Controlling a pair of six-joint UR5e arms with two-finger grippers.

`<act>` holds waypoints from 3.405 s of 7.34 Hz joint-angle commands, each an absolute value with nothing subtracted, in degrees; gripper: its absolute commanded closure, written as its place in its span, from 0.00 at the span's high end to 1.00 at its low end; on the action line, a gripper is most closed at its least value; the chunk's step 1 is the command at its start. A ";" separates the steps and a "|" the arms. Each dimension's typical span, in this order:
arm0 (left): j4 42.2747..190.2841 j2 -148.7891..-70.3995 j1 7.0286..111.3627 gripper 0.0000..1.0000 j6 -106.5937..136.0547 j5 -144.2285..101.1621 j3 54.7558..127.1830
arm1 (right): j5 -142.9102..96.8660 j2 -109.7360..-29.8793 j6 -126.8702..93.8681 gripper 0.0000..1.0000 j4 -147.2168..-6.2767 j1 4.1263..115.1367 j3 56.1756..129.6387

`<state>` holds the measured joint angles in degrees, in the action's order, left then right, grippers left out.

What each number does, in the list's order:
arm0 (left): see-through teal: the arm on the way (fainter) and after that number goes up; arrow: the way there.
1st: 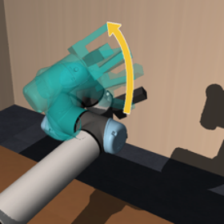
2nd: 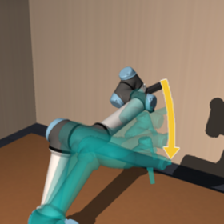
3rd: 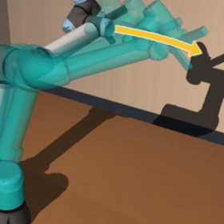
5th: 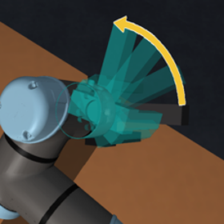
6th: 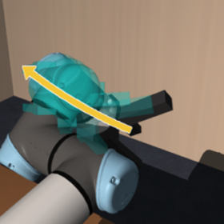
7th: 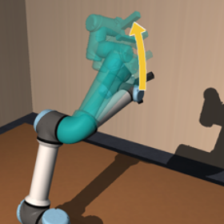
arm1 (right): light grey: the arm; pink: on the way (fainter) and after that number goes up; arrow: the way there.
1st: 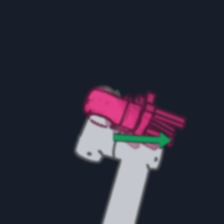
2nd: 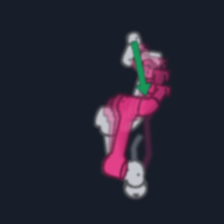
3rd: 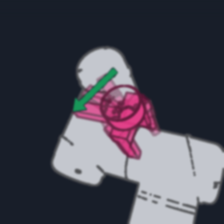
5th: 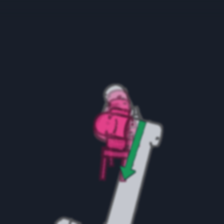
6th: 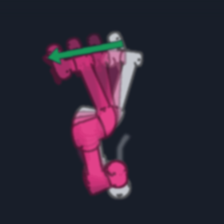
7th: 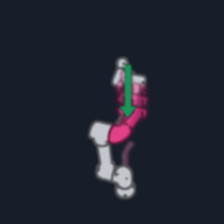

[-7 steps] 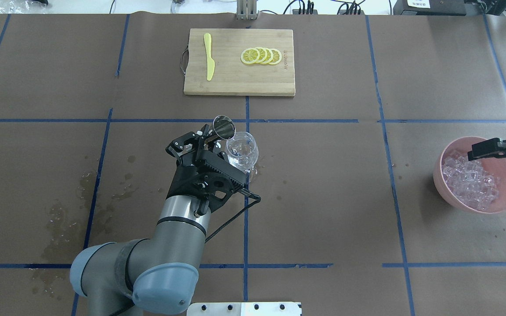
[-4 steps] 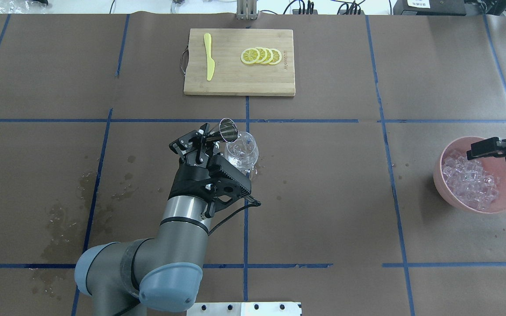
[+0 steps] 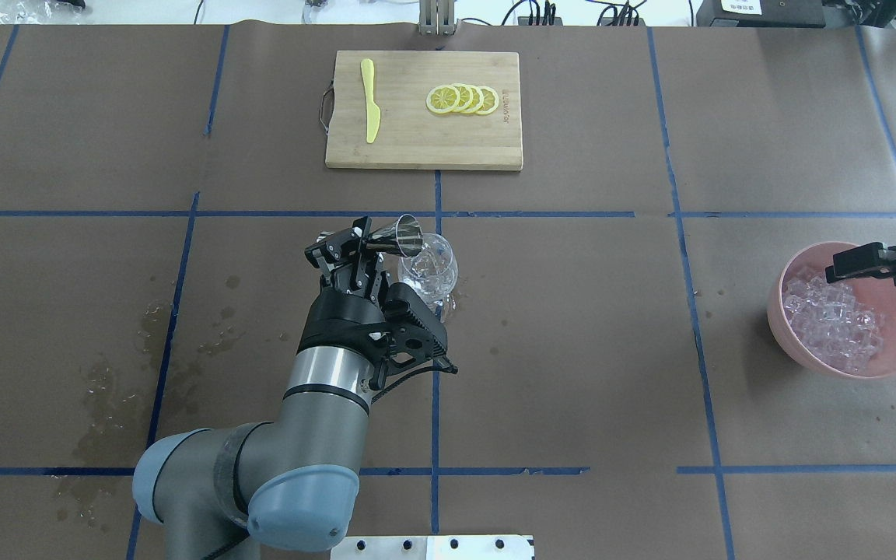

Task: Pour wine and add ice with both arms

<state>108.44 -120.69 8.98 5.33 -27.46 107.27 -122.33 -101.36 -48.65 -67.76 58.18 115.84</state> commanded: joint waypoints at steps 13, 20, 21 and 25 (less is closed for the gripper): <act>106.96 -120.67 8.70 0.00 -9.85 -20.57 104.94 | -122.43 -101.25 -48.60 1.00 -67.41 58.18 115.75; 118.61 -117.00 8.79 0.00 -3.03 -20.65 105.56 | -122.08 -101.16 -48.60 1.00 -67.41 58.10 115.75; 123.96 -114.89 8.79 0.00 -2.03 -20.65 105.12 | -122.08 -101.16 -48.60 1.00 -67.41 58.10 115.75; 141.55 -106.27 10.63 0.00 -0.89 -22.84 105.12 | -119.73 -101.25 -48.16 1.00 -67.41 56.61 114.18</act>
